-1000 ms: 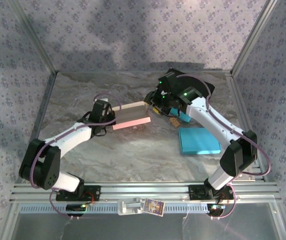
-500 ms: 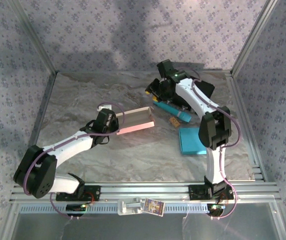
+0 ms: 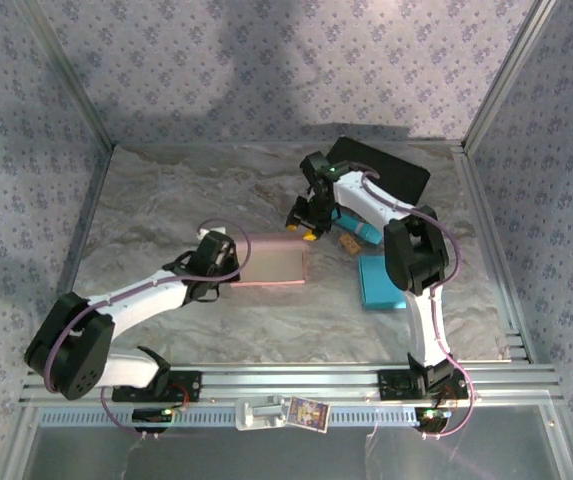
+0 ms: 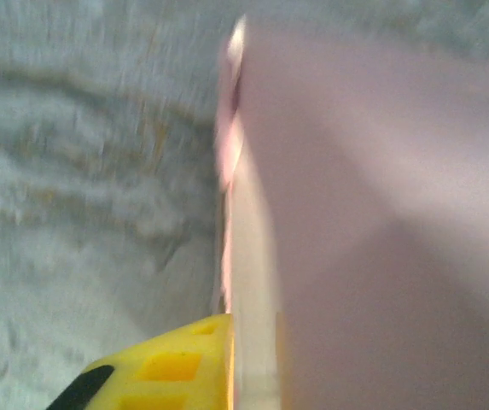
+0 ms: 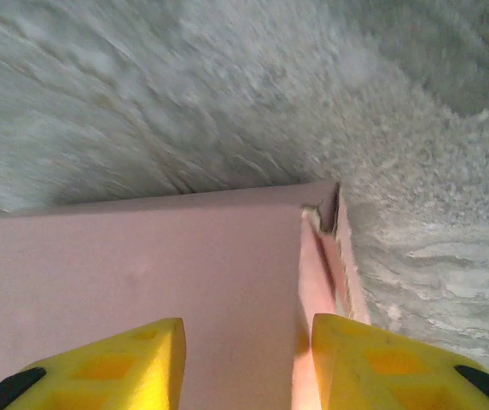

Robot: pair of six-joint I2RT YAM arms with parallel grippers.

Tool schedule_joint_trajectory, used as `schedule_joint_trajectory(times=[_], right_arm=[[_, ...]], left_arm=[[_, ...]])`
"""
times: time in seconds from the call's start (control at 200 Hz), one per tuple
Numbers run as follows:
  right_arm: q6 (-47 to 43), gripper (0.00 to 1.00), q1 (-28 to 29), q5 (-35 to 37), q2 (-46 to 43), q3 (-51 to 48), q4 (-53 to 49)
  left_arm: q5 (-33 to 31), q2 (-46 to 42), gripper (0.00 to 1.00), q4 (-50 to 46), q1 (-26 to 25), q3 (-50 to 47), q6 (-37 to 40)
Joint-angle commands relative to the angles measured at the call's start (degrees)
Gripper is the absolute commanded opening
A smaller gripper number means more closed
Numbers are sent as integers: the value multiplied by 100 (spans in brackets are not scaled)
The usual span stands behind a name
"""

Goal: Fold the paper box

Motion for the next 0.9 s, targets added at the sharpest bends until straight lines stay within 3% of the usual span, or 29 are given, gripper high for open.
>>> schedule_joint_trajectory(times=[0.0,0.28,0.735,0.815,0.899], right_arm=[[-417,44,161,205,-197,-367,67],[-494,43,349,575,-526,-945,623],[-514,40,330,791,-701,-779,309],[-514,40,328,818,-725,-716,196],[-510,40,336,894,-820,-751,135]], left_arm=[[330,-358,23,-328,-42,-308,-465],[904,-1049,35,-679,-37,-450,-838],[1634,-2478,45,-3218,-10,607,-1488],[1544,-2436,45,-3647,197,1130,-1489],[1793,-2067,45,-3915,797,1750,-1352]])
